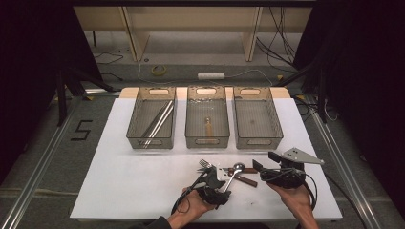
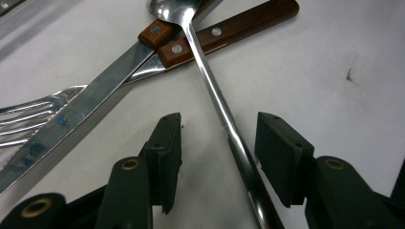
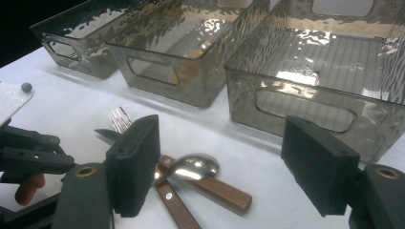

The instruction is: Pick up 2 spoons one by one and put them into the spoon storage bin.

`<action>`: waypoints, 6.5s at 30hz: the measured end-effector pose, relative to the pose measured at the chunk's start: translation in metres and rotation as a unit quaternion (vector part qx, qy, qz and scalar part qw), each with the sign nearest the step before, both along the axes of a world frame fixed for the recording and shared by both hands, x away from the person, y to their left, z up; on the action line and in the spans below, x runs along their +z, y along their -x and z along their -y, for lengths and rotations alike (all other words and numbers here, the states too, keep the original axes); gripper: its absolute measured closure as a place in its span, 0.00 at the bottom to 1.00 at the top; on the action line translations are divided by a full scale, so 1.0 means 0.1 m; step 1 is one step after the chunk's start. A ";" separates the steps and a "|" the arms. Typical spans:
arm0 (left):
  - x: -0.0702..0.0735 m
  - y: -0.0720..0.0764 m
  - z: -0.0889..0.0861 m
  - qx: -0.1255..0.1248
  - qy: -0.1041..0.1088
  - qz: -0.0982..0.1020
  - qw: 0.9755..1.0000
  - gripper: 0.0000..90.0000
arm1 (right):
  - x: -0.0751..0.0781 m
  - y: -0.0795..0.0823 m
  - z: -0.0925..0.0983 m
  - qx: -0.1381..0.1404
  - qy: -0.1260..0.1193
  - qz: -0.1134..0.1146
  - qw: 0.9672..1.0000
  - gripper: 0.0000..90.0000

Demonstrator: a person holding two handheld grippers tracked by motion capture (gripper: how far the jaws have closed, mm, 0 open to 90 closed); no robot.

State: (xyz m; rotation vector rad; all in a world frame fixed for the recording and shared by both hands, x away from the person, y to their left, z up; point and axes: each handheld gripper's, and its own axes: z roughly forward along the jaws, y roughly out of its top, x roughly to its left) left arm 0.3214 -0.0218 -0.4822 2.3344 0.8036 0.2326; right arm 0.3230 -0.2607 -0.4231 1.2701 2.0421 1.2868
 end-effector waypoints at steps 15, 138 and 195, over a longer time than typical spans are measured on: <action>0.00 -0.04 -0.03 -0.002 0.001 0.000 1.000 0.79 | 0.00 0.00 -0.01 0.002 0.002 -0.001 1.000 0.35; 0.96 -1.46 -1.12 0.188 0.171 0.048 0.966 0.99 | -0.01 0.01 -0.02 0.014 -0.024 0.006 1.000 0.23; 0.65 -1.91 -0.84 0.220 0.171 0.002 0.960 0.87 | -0.01 0.01 -0.02 0.023 -0.028 -0.001 0.999 0.24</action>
